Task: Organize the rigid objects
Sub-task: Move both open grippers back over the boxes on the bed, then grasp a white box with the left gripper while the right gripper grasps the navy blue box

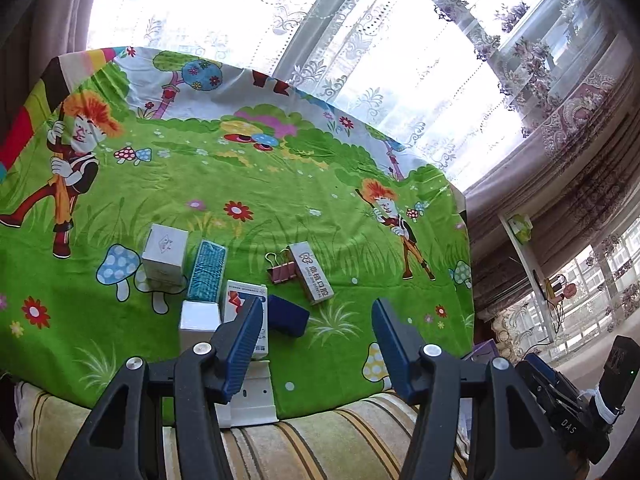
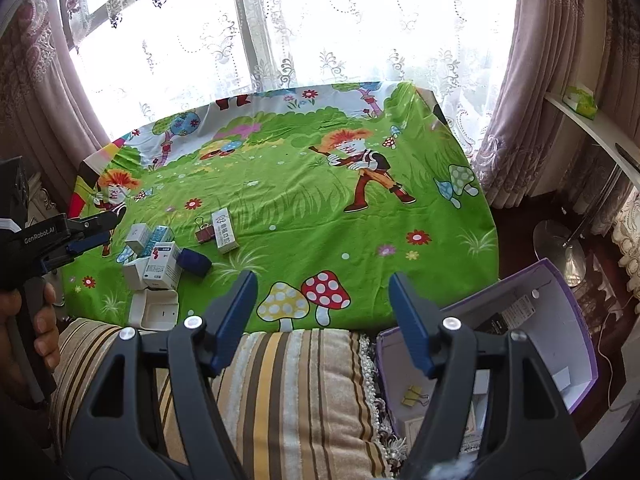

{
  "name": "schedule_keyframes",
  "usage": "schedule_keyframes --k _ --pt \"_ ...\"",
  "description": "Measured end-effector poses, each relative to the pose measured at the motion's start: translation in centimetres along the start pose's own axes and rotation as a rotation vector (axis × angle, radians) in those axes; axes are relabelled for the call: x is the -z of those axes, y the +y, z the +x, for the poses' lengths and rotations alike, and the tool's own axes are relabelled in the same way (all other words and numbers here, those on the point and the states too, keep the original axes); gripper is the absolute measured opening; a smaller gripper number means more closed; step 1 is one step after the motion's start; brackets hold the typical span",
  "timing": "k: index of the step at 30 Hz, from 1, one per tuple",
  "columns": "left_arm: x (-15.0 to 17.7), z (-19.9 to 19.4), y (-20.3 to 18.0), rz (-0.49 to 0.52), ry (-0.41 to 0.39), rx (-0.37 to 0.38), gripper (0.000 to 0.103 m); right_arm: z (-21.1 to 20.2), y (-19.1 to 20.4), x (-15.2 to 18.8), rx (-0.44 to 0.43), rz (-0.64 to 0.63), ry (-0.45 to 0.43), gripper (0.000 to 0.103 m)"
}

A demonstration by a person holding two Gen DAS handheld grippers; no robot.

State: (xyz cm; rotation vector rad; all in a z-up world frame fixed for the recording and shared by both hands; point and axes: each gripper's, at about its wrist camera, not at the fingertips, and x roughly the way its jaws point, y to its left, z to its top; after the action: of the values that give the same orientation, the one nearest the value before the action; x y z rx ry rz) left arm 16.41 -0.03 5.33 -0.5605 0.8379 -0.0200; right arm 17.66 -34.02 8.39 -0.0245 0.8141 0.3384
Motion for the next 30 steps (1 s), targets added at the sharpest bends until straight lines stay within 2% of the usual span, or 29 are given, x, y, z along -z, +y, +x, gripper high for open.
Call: schedule_keyframes --k 8,20,30 --pt "-0.2 0.7 3.9 -0.051 0.017 -0.099 0.058 1.7 4.6 -1.8 -0.029 -0.098 0.007 0.073" --pt "1.0 3.3 5.0 -0.027 0.090 -0.162 0.058 6.5 11.4 -3.5 -0.067 -0.251 0.056 0.076" --pt "2.0 5.4 5.8 -0.015 0.151 -0.192 0.058 12.0 14.4 -2.4 -0.080 -0.379 0.148 0.076"
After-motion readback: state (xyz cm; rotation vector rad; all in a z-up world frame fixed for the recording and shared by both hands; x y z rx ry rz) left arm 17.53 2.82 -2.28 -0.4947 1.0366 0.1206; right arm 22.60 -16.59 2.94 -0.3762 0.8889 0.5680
